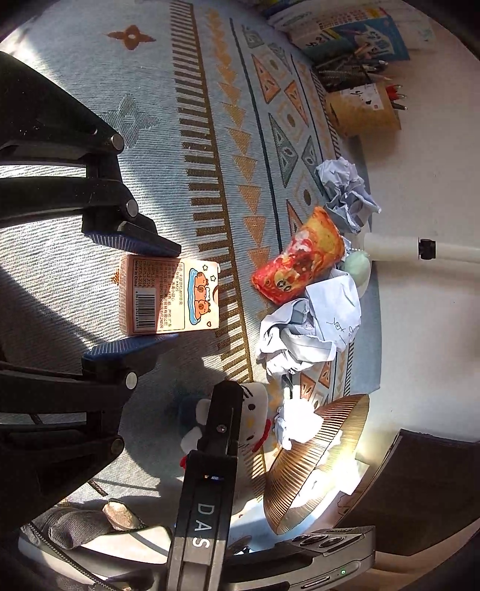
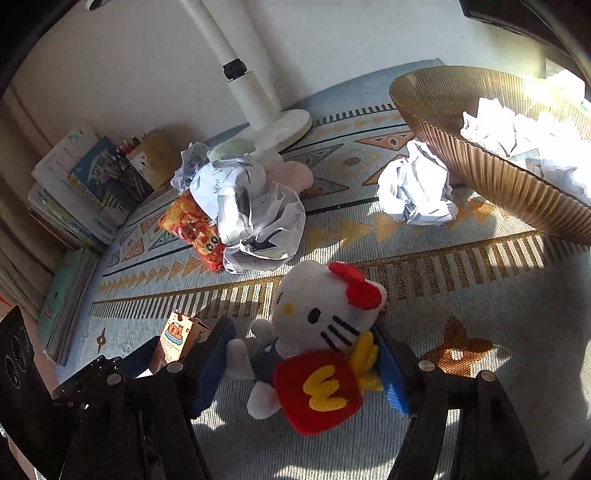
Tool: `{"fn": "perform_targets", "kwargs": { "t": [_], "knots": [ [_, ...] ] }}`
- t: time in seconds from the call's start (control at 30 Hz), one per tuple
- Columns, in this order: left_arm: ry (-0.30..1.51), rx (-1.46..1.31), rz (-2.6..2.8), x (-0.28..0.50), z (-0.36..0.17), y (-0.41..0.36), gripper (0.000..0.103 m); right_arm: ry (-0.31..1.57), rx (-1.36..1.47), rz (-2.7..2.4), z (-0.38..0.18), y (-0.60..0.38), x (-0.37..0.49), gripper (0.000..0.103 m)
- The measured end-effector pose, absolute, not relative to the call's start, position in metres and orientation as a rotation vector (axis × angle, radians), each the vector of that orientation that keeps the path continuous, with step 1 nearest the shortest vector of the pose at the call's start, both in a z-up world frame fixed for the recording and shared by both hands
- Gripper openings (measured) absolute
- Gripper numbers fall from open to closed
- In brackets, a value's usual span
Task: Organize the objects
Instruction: 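Carry snack box and Hello Kitty into amber bowl and open both tools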
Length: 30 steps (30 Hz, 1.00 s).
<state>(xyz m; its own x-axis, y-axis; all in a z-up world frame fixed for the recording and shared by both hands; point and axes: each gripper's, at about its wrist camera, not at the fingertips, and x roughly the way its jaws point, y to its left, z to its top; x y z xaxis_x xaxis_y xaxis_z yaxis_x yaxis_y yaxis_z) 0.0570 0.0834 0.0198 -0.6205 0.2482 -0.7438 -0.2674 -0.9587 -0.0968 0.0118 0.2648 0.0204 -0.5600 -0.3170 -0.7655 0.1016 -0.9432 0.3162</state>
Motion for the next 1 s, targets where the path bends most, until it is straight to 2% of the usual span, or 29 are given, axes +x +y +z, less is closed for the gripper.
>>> {"fn": "perform_targets", "kwargs": {
  "t": [0.1,0.2,0.23,0.53,0.67,0.87,1.0],
  "knots": [
    [0.066,-1.182,2.592,0.057,0.02,0.088,0.038,-0.194,1.31,-2.617,0.022,0.25,0.022,0.067],
    [0.081,-1.156,2.604,0.06,0.022,0.089,0.038,-0.07,1.196,-2.698,0.035,0.239,0.035,0.045],
    [0.087,-1.139,2.619,0.061,0.023,0.089,0.038,-0.078,1.166,-2.694,0.038,0.239,0.04,0.043],
    [0.152,-1.107,2.693,0.081,0.043,0.112,0.037,-0.052,1.042,-2.836,0.073,0.282,0.085,0.043],
    [0.255,-1.01,2.705,0.09,0.058,0.142,0.037,-0.128,1.018,-2.901,0.091,0.314,0.092,0.043],
    [0.316,-0.943,2.679,0.095,0.071,0.174,0.037,-0.375,1.04,-2.923,0.096,0.365,0.095,0.043],
    [0.314,-0.892,2.652,0.087,0.093,0.182,0.037,-0.557,0.827,-2.998,0.145,0.411,0.105,0.043]
  ]
}}
